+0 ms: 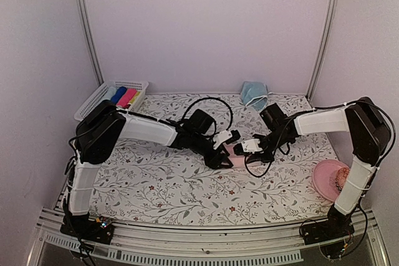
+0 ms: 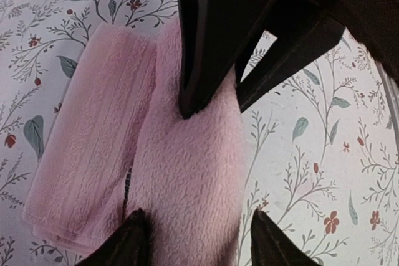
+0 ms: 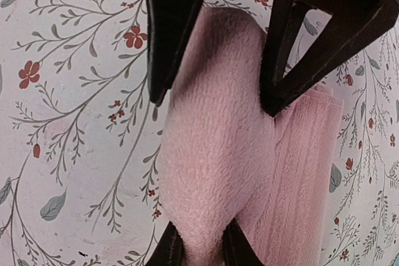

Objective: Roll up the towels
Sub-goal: Roll the towel at the center of the board.

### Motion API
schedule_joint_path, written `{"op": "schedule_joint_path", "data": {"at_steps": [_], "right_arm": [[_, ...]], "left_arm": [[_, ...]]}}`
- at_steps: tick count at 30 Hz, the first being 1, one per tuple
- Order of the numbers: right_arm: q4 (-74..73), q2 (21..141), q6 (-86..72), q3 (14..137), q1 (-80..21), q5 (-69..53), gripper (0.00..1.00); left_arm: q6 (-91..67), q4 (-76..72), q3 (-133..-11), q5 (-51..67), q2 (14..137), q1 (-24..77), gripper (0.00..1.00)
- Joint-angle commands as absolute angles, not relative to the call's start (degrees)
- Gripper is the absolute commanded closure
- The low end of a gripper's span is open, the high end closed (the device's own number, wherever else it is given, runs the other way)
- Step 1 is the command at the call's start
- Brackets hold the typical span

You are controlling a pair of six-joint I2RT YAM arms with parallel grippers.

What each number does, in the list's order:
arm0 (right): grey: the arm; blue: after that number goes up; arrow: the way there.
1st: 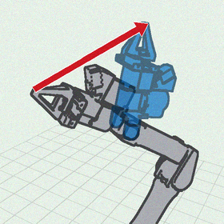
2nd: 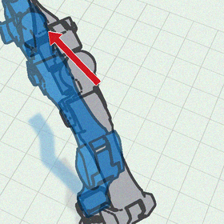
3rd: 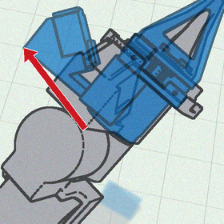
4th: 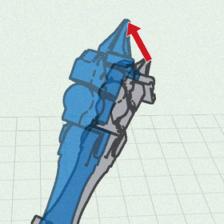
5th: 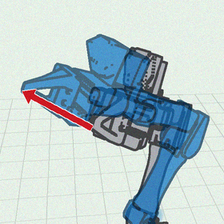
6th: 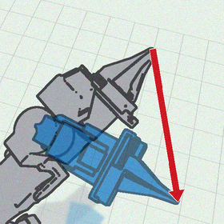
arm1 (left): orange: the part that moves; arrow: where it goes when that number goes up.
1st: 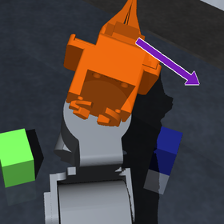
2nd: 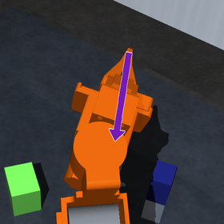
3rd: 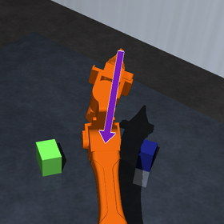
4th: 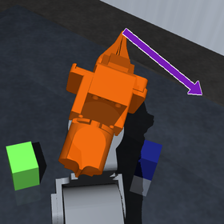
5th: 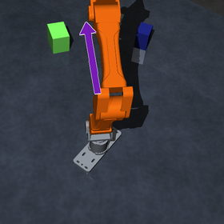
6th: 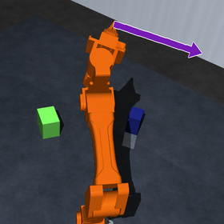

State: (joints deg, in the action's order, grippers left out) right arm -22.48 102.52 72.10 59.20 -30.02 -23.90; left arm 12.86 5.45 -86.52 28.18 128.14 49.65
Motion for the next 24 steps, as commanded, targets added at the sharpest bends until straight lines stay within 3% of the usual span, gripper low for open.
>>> {"op": "schedule_joint_path", "data": {"at_steps": [1, 11, 24], "right_arm": [[-26.7, 105.2, 71.3, 60.4, -29.8, -23.4, 0.88], [-41.7, 111.7, 74.6, 68.1, -25.7, -32.2, 0.89], [-54.0, 122.0, 72.8, 78.1, -20.5, -36.7, 0.86]], "left_arm": [[11.1, 4.5, -81.3, 26.1, 124.0, 47.9, 0.39], [12.0, -16.8, -61.9, 18.7, 108.3, 48.7, 0.31], [24.9, -22.2, -62.9, 8.4, 112.1, 56.4, 0.31]]}}
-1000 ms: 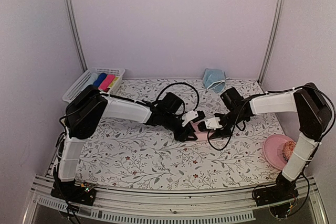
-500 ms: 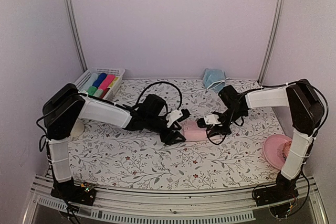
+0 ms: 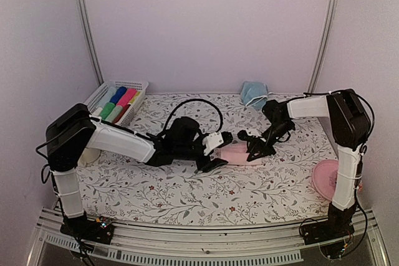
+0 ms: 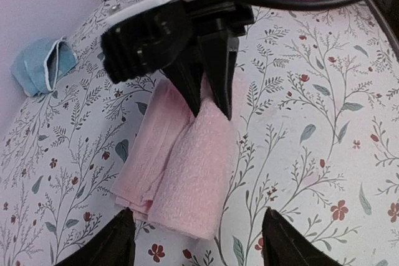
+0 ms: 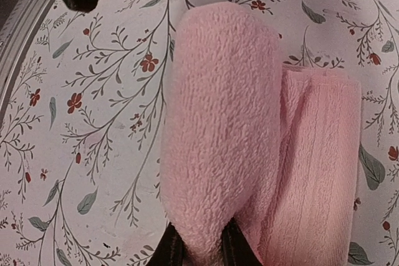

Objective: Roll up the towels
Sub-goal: Roll the towel at the center of the board.

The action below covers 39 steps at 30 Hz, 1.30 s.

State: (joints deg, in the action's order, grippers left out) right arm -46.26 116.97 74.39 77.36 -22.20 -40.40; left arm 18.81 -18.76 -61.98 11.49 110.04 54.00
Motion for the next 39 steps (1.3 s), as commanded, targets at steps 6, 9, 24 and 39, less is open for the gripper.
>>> {"op": "schedule_joint_path", "data": {"at_steps": [6, 9, 24, 39], "right_arm": [[-54.4, 123.7, 70.3, 80.0, -20.1, -36.1, 0.86], [-54.4, 123.8, 70.0, 80.1, -20.1, -35.7, 0.86], [-54.5, 124.2, 69.8, 80.3, -20.0, -34.9, 0.85], [-55.0, 121.2, 70.8, 80.2, -20.1, -36.3, 0.73]], "left_arm": [[30.1, -23.4, -64.1, 8.7, 116.0, 58.0, 0.31], [32.1, -21.6, -66.2, 8.8, 117.9, 58.0, 0.32], [36.9, -15.8, -72.9, 5.9, 125.1, 58.1, 0.35], [35.7, -10.8, -77.9, -0.1, 132.0, 57.1, 0.39]]}}
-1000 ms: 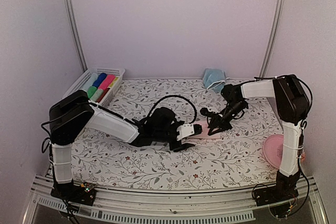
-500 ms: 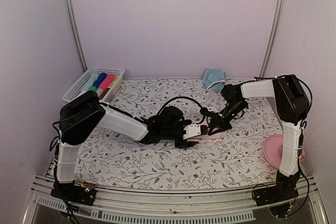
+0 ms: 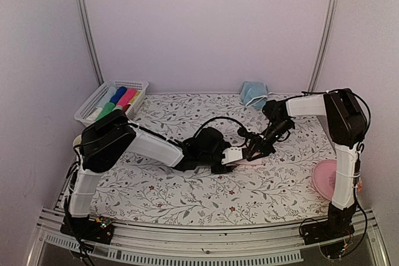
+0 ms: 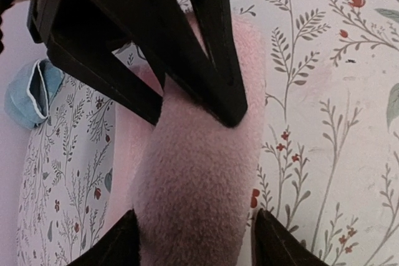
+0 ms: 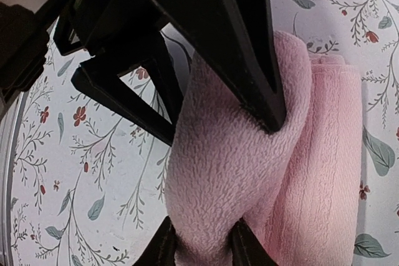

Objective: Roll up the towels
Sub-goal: Roll the towel at the center of the board.

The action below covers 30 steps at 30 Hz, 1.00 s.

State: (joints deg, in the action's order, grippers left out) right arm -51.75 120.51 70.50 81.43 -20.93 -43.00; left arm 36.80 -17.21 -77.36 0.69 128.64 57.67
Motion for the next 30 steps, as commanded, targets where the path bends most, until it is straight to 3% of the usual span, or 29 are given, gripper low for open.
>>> {"op": "schedule_joint_path", "data": {"at_steps": [1, 5, 7, 20, 30], "right_arm": [[-54.8, 120.7, 70.9, 80.2, -20.1, -36.5, 0.71], [-53.3, 116.7, 71.0, 79.1, -20.1, -36.3, 0.62], [-51.6, 113.9, 71.0, 77.8, -20.0, -35.3, 0.57], [-42.6, 101.3, 64.7, 75.1, -12.2, -26.7, 0.29], [-44.8, 98.6, 53.5, 82.3, -6.4, -26.8, 0.22]], "left_arm": [[35.4, -10.2, -78.2, 0.1, 132.3, 57.0, 0.41], [33.8, -5.9, -80.6, 1.9, 133.7, 56.4, 0.57], [32.5, -3.1, -82.2, 2.7, 134.5, 56.2, 0.59], [7.5, 13.5, -96.7, 6.9, 140.5, 54.5, 0.64], [-14.0, 25.4, -113.2, 5.3, 150.5, 54.8, 0.59]]}}
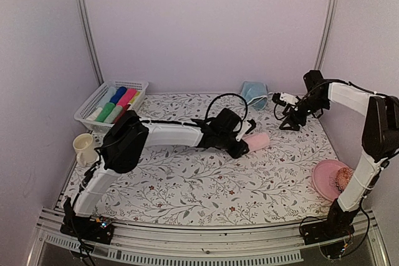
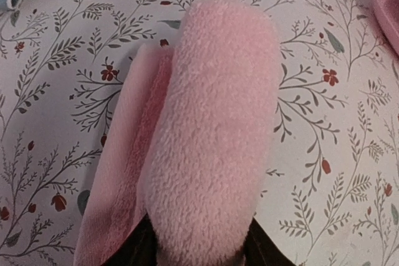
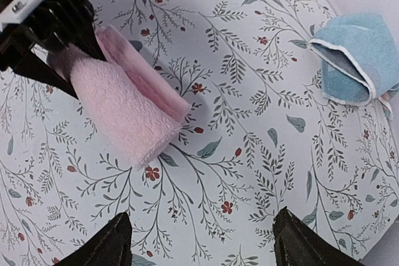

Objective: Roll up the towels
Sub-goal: Roll the towel at the center of the board.

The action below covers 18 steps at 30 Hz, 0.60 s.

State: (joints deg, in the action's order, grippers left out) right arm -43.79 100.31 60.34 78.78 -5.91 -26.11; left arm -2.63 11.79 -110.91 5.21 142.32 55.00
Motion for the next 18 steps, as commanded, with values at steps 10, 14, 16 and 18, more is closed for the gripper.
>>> {"op": "schedule_joint_path", "data": {"at_steps": [10, 14, 16, 18], "right_arm": [[-42.5, 101.8, 33.7, 77.3, -6.3, -38.4, 0.22], [-42.9, 104.6, 34.0, 76.3, -5.9, -42.8, 0.22], [-42.9, 106.1, 36.0, 76.5, -6.0, -44.5, 0.23], [-43.1, 106.9, 38.6, 76.8, -6.0, -46.5, 0.24]], "left_arm": [[-26.9, 25.6, -117.8, 4.4, 155.9, 54.8, 0.56], [-29.4, 24.9, -117.7, 4.9, 156.1, 54.5, 0.54], [-30.7, 23.8, -116.9, 6.7, 155.7, 53.9, 0.55], [-32.3, 22.0, -115.0, 8.4, 155.0, 53.2, 0.54]]}}
